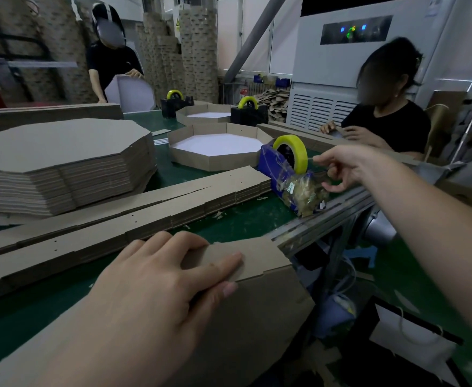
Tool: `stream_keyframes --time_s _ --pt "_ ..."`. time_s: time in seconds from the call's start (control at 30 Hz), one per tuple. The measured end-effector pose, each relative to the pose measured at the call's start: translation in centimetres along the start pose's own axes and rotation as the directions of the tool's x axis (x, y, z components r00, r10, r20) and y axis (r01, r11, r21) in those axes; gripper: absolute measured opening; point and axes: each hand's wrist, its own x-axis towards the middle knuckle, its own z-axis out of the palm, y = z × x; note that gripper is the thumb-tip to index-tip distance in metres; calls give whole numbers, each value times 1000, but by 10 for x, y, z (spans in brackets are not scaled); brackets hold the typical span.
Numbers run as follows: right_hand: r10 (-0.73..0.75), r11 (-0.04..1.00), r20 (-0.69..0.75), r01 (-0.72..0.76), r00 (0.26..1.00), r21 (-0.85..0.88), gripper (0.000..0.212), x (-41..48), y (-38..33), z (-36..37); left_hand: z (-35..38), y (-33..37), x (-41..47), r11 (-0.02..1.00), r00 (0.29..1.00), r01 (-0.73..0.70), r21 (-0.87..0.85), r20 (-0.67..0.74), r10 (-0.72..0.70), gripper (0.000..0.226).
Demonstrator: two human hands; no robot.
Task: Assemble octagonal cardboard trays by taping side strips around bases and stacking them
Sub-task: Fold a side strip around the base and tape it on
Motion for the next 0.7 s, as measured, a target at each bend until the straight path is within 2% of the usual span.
stream_keyframes --time_s 0.1,0.2,0.3,0.43,0.57,0.63,0.7 --pt "-49 992 17 46 999 119 16 -4 4 -2 1 0 1 1000 1000 9 -6 -2 -9 39" --pt "-161 957 -6 157 987 243 11 -9 17 -5 2 -1 1 1000 1000 8 -13 -4 -8 39" --pt "-302 877 -30 290 953 384 11 -12 41 -8 1 -1 0 1000 1000 7 -19 -6 -7 39" --pt "-426 751 -53 386 903 536 20 -18 71 -7 2 -1 1 1000 1000 7 -13 -2 -7 38" --pt "-486 707 -88 450 870 546 31 -19 84 -1 2 -1 1 1000 1000 11 1 2 -11 38" --pt "-488 739 -99 471 867 482 28 -19 90 0 1 -1 1 1000 1000 14 -12 8 -14 38" --pt "-459 820 -130 476 879 318 14 -18 97 0 0 0 0 1000 1000 7 -13 14 -7 38"
